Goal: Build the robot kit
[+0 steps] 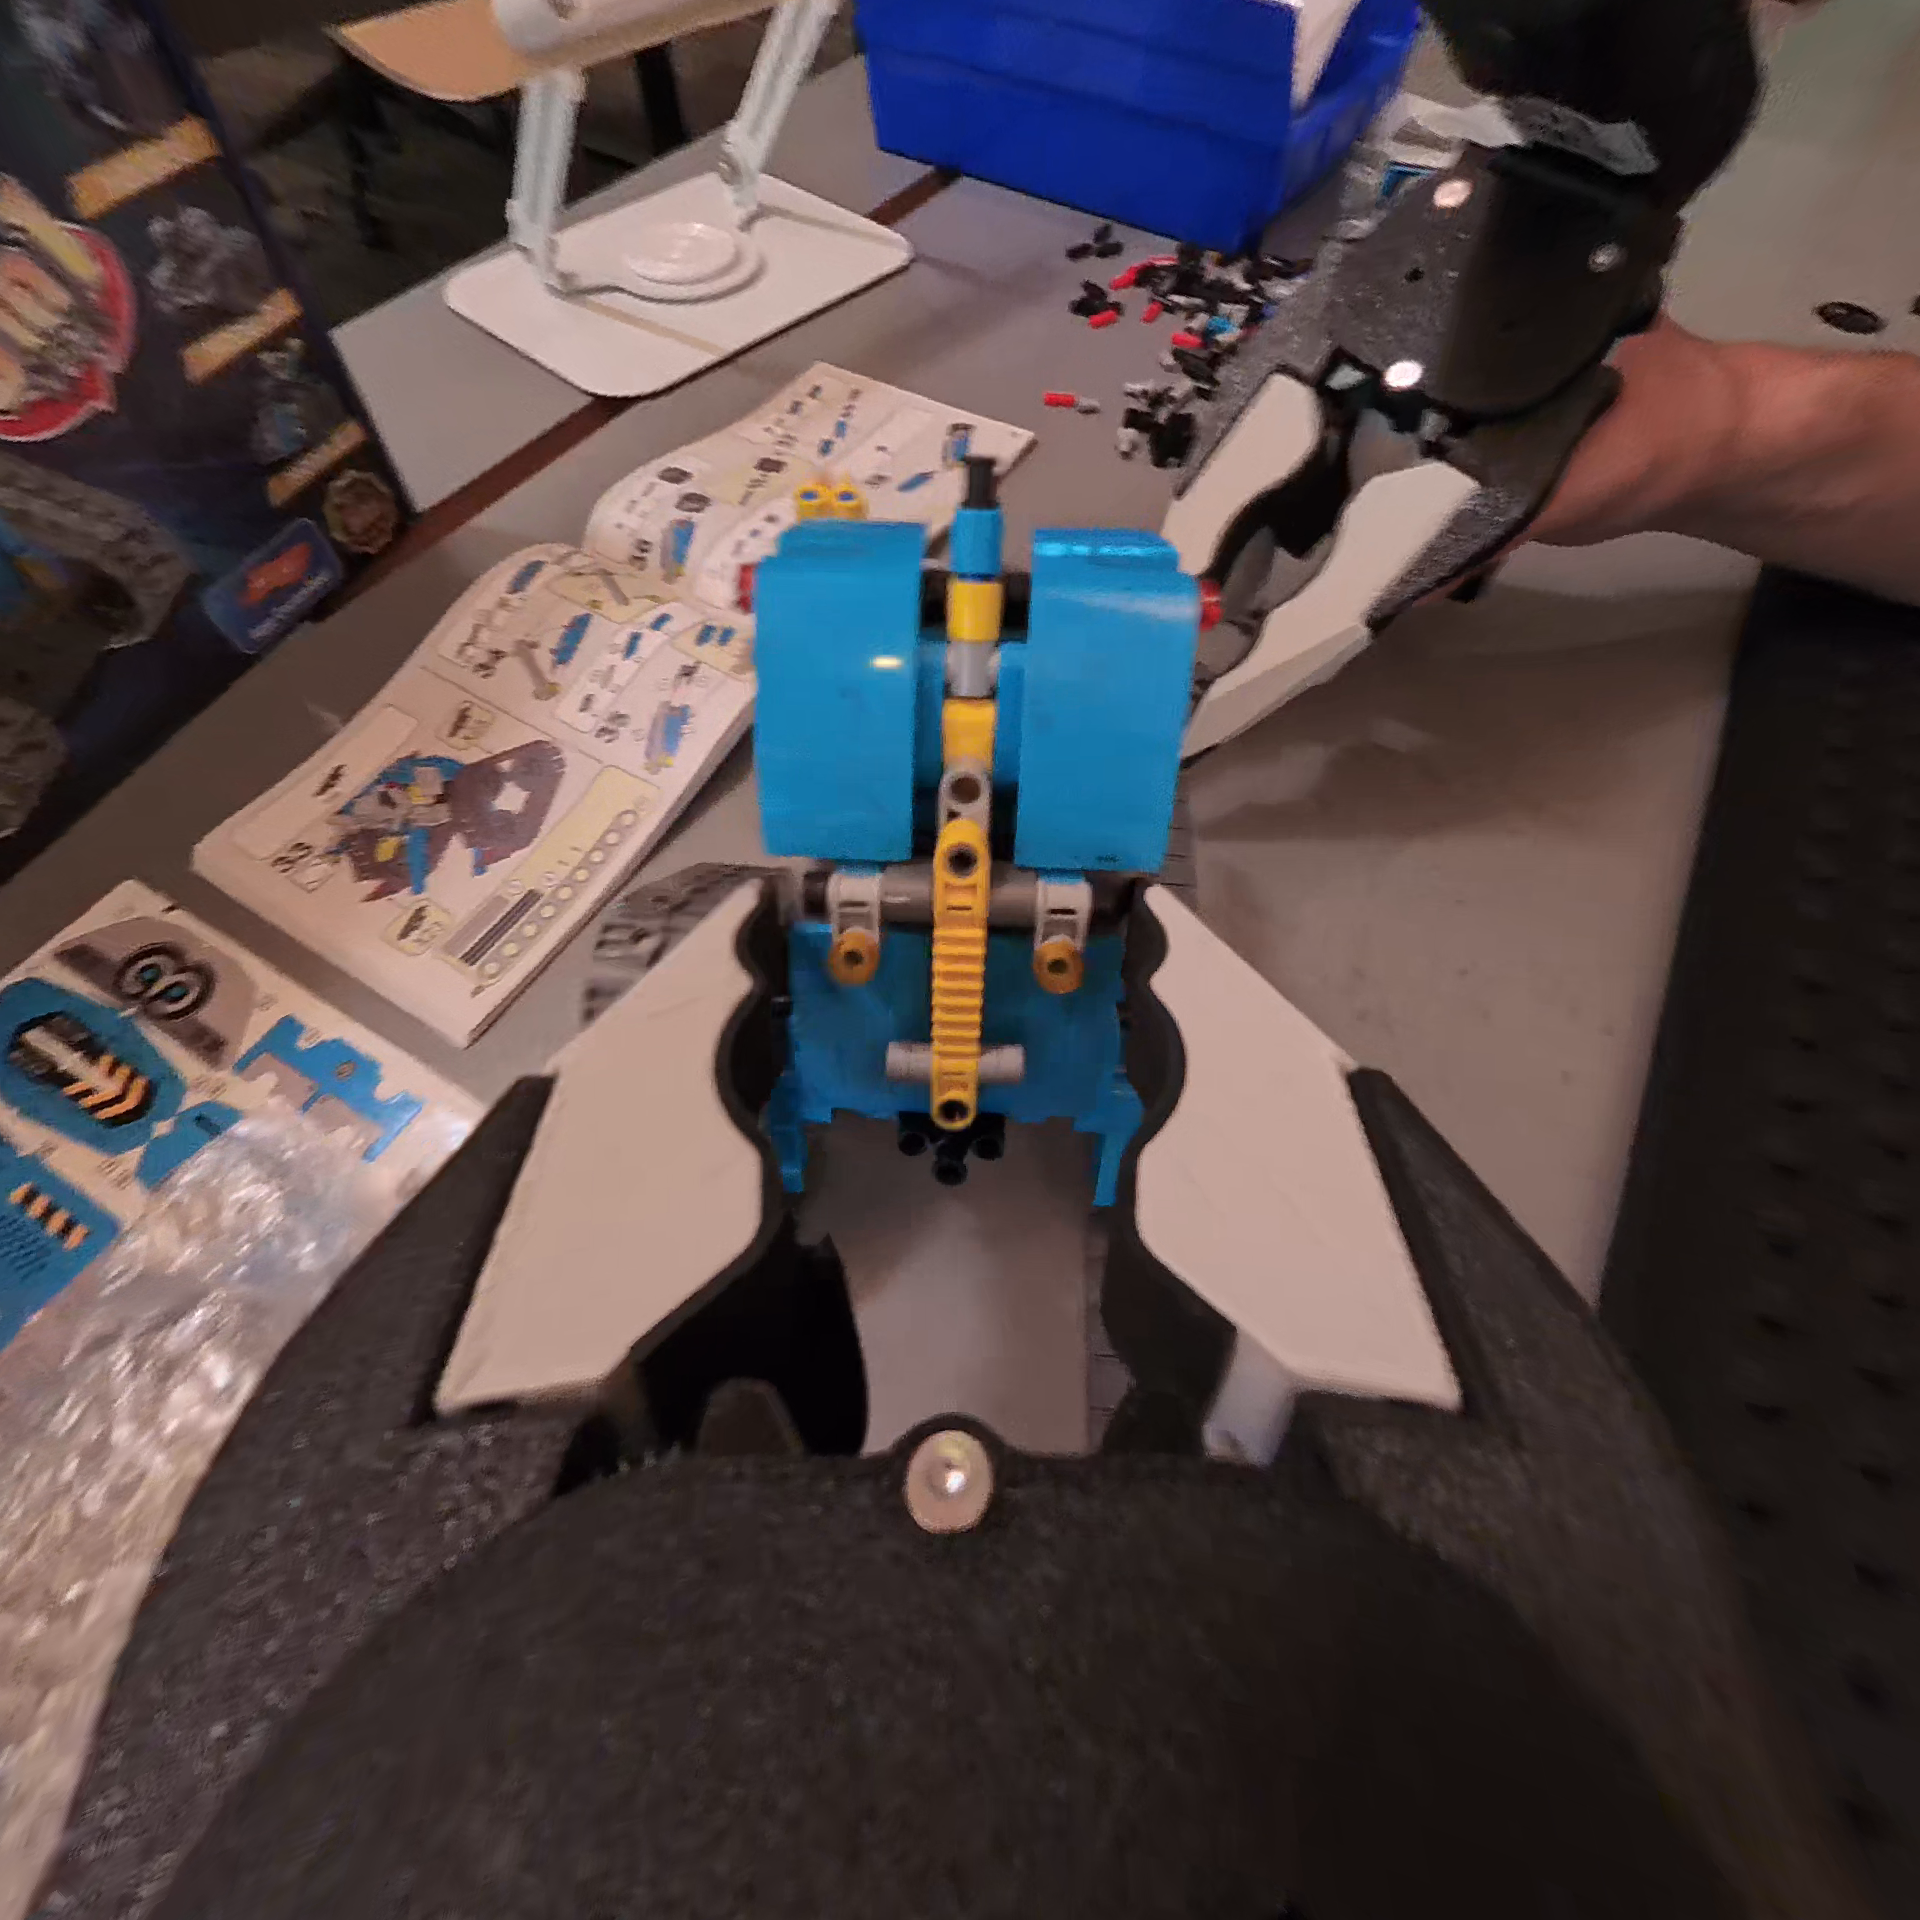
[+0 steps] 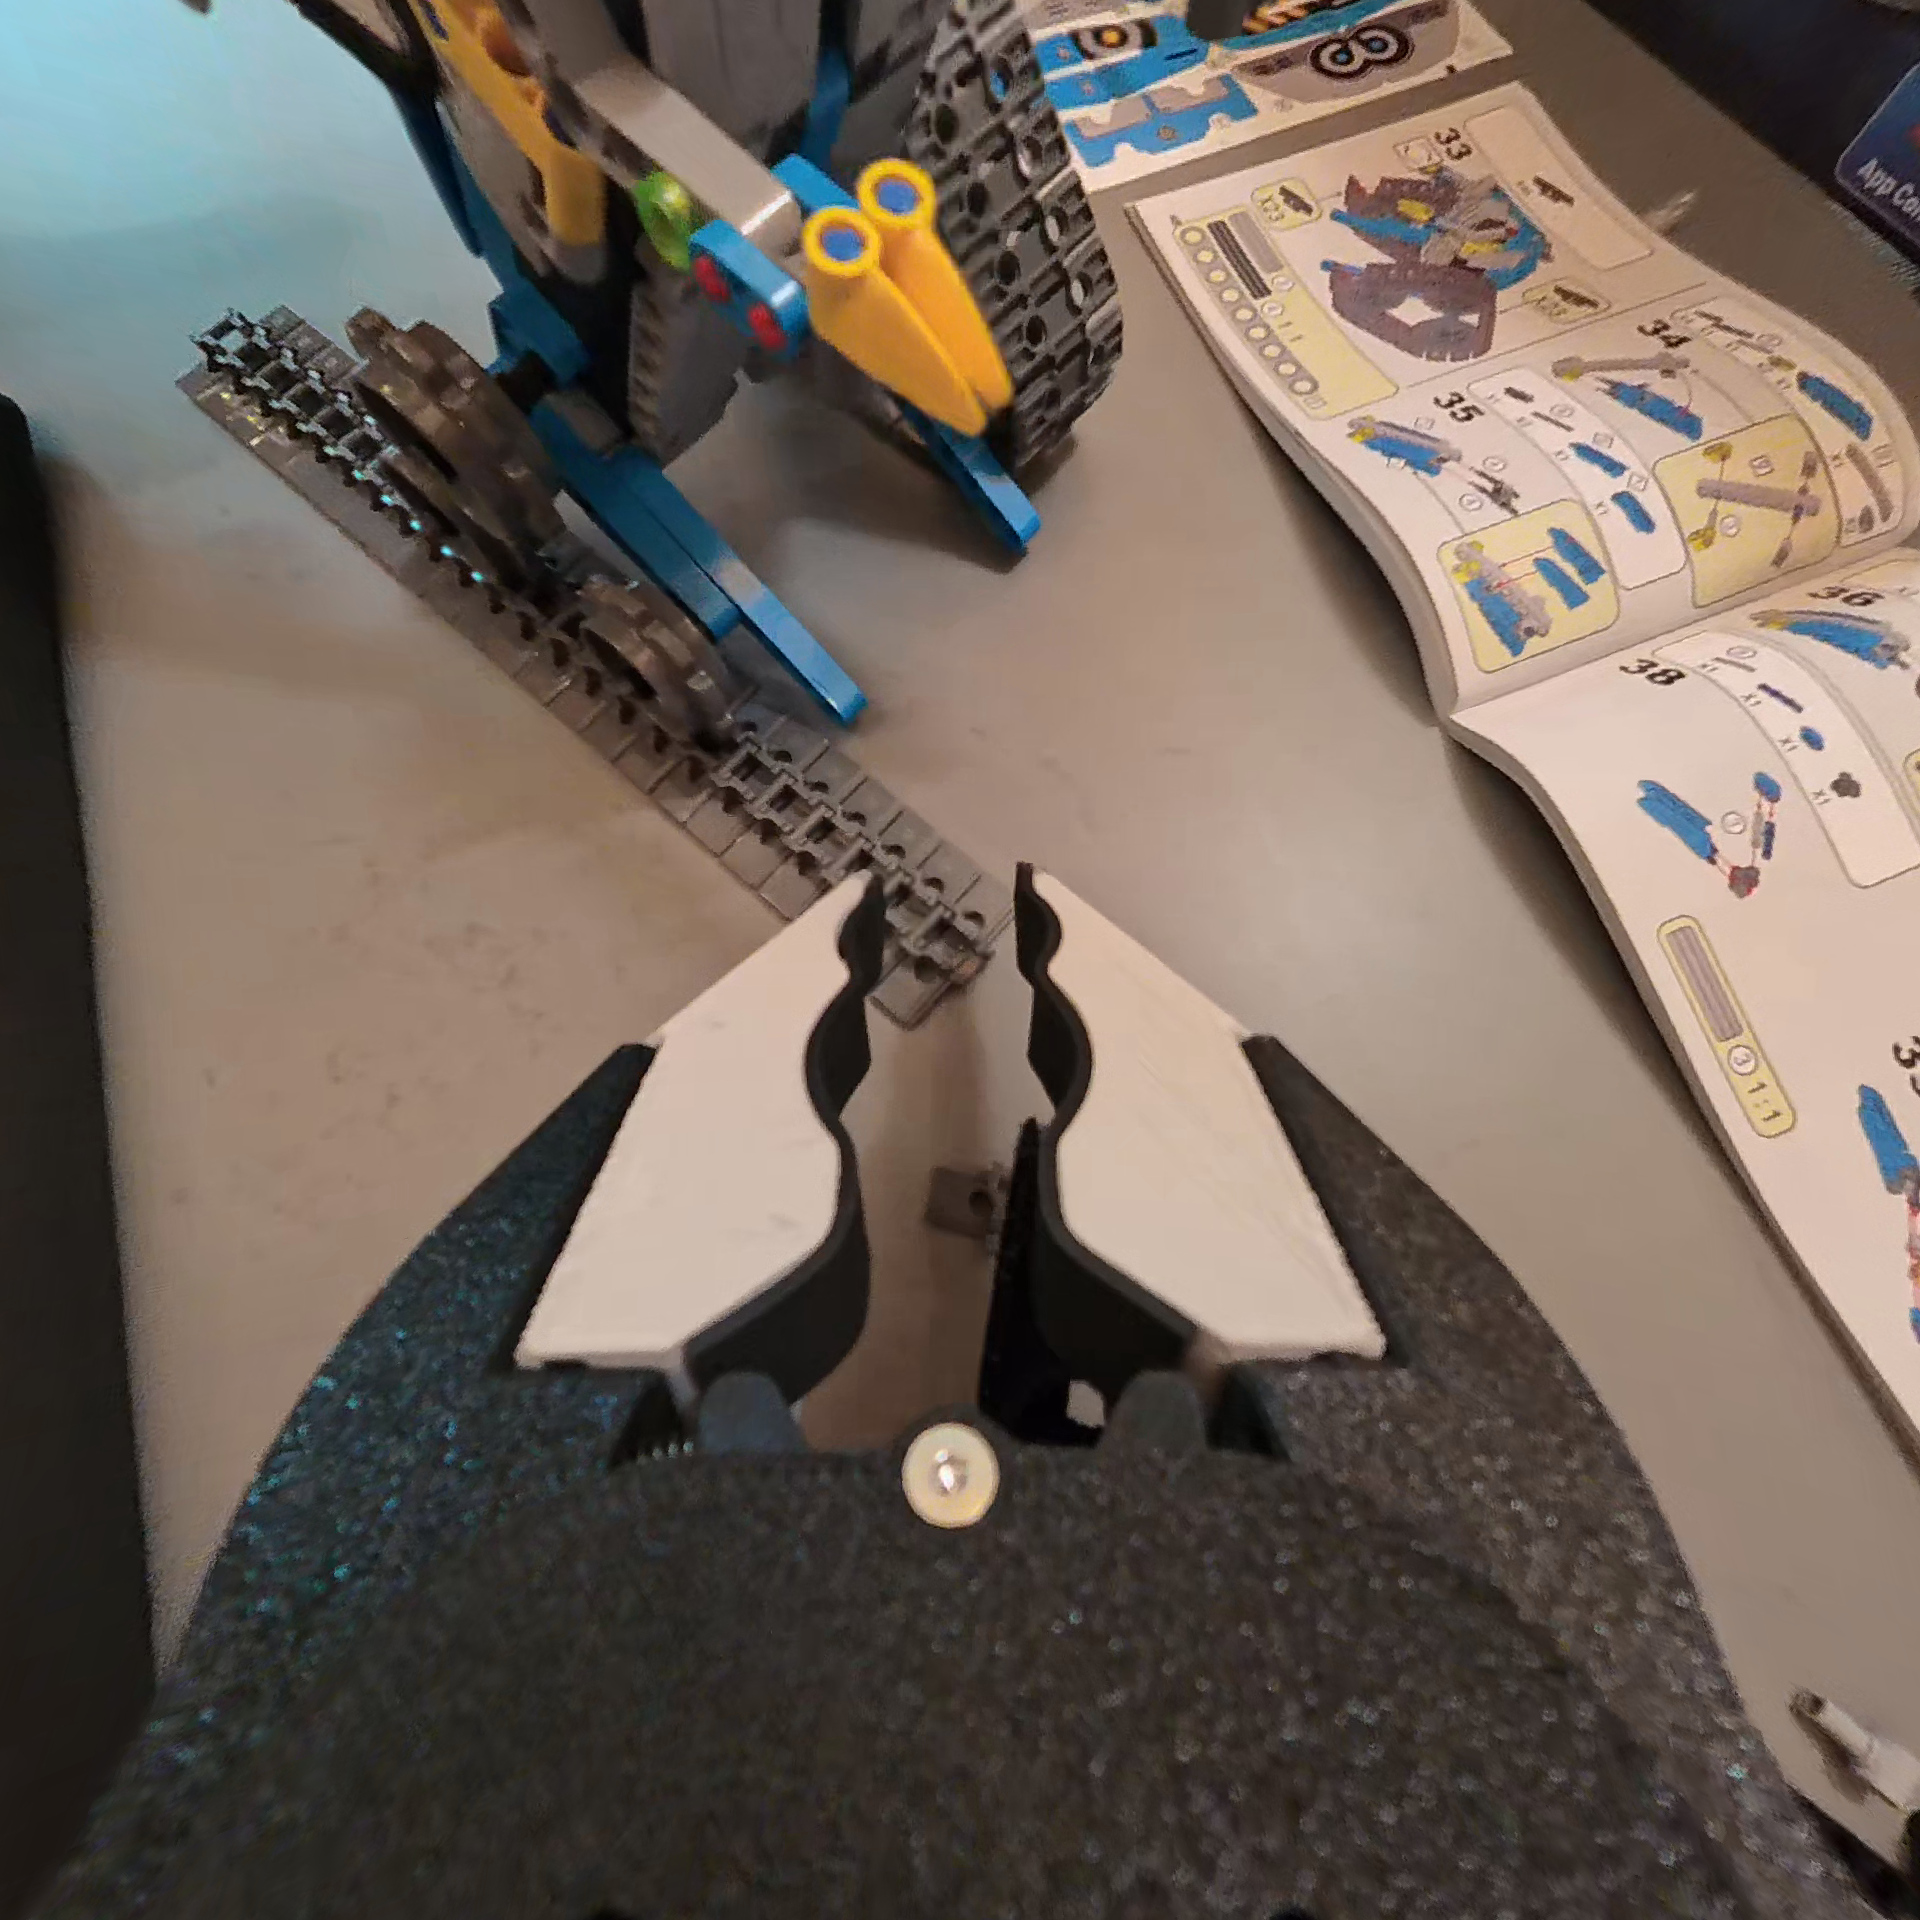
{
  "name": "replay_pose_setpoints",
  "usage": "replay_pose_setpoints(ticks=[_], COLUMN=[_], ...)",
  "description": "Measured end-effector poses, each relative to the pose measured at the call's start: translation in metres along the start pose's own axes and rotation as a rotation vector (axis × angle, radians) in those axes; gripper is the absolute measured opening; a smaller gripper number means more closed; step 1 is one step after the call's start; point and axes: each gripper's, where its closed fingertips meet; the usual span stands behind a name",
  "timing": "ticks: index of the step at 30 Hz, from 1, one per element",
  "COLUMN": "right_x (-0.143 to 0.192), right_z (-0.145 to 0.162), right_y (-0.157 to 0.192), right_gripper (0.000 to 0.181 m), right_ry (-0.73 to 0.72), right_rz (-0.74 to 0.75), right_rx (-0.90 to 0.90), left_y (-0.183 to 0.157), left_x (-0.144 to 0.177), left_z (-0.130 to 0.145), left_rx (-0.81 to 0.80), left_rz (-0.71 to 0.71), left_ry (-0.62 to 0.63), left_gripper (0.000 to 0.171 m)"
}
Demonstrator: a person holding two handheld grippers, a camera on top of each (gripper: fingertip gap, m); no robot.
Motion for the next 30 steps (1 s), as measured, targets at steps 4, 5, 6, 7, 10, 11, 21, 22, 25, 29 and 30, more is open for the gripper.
replay_pose_setpoints(ticks=[4, 5, 6, 7, 10, 11, 21, 22, 25, 29, 30], right_x=[0.002, 0.002, 0.001, 0.0, -0.001, -0.002, -0.008, -0.008, -0.007, -0.007, -0.007], right_z=[-0.002, -0.002, -0.001, 0.001, 0.008, 0.012, 0.025, 0.026, 0.027, 0.028, 0.028], right_y=[0.001, 0.002, 0.001, -0.001, -0.005, 0.0, 0.008, 0.007, 0.005, 0.006, 0.006], right_gripper=[0.025, 0.025, 0.025, 0.025, 0.026, 0.028, 0.035, 0.033, 0.028, 0.028, 0.028], right_ry=[-0.009, -0.009, -0.002, 0.01, 0.039, 0.057, 0.122, 0.131, 0.139, 0.131, 0.131], right_rz=[-0.012, -0.016, -0.017, -0.01, -0.02, -0.068, -0.105, -0.089, -0.072, -0.087, -0.089], right_rx=[-0.001, -0.003, -0.004, 0.0, 0.003, -0.014, 0.011, 0.028, 0.047, 0.03, 0.027], left_y=[-0.003, -0.004, -0.004, -0.004, -0.004, -0.005, -0.009, -0.01, -0.014, -0.014, -0.014], left_x=[-0.011, -0.014, -0.016, -0.019, -0.025, -0.024, -0.031, -0.036, -0.049, -0.05, -0.049], left_z=[-0.009, -0.011, -0.014, -0.016, -0.015, -0.014, -0.016, -0.019, -0.024, -0.025, -0.024], left_rx=[-0.021, -0.025, -0.028, -0.026, -0.034, -0.032, -0.038, -0.045, -0.06, -0.057, -0.053], left_rz=[0.019, 0.026, 0.034, 0.044, 0.06, 0.061, 0.036, 0.031, 0.032, 0.057, 0.059], left_ry=[0.013, 0.015, 0.014, 0.012, 0.037, 0.029, -0.031, -0.033, -0.027, -0.04, -0.043], left_gripper=[0.065, 0.064, 0.064, 0.064, 0.065, 0.065, 0.065, 0.064, 0.065, 0.065, 0.065])
Point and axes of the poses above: each gripper's, where its closed fingertips meet, x back along the fingers, z out of its underside, y = z × x across the jaws, and after that the axes turned 2 degrees about -z, right-handed
